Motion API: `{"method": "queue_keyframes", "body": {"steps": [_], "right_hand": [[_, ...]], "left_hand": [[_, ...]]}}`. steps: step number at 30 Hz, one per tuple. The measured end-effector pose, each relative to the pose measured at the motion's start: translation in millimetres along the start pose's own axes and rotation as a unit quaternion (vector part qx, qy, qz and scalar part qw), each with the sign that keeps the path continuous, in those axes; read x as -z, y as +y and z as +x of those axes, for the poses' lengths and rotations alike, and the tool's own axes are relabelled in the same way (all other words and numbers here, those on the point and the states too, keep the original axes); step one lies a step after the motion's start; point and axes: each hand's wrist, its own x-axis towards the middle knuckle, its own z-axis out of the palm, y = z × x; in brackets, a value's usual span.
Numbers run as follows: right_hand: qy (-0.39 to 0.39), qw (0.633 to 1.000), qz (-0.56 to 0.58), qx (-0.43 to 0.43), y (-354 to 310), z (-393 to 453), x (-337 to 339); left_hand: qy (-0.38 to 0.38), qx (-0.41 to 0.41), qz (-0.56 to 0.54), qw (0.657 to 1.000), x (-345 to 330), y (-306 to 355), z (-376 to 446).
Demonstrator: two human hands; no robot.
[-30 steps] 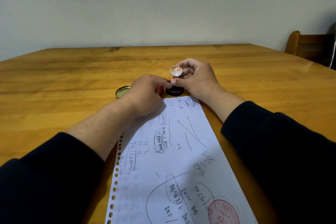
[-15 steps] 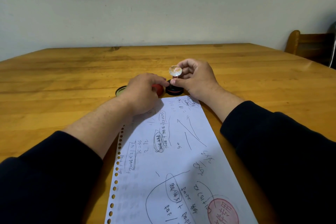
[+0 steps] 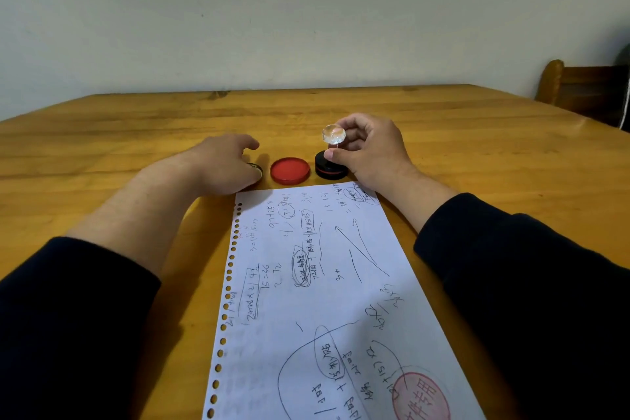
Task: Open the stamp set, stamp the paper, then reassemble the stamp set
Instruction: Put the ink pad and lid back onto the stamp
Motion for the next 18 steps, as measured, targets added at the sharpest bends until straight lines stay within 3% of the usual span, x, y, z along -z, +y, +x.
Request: {"method": "queue_keyframes", "body": {"steps": [7,18], "right_hand": [[-0.005,1.0,0.0,-0.002,1.9,0.1,0.5],[-0.007,1.0,0.002,-0.002,2.8,0.1,0.5]], "left_hand": [[0.014,0.002,0.079,0.997,-6.6,2.3,3.0],[0.084,-0.041,0.049,0.994,-7.7,1.0,5.0]]}}
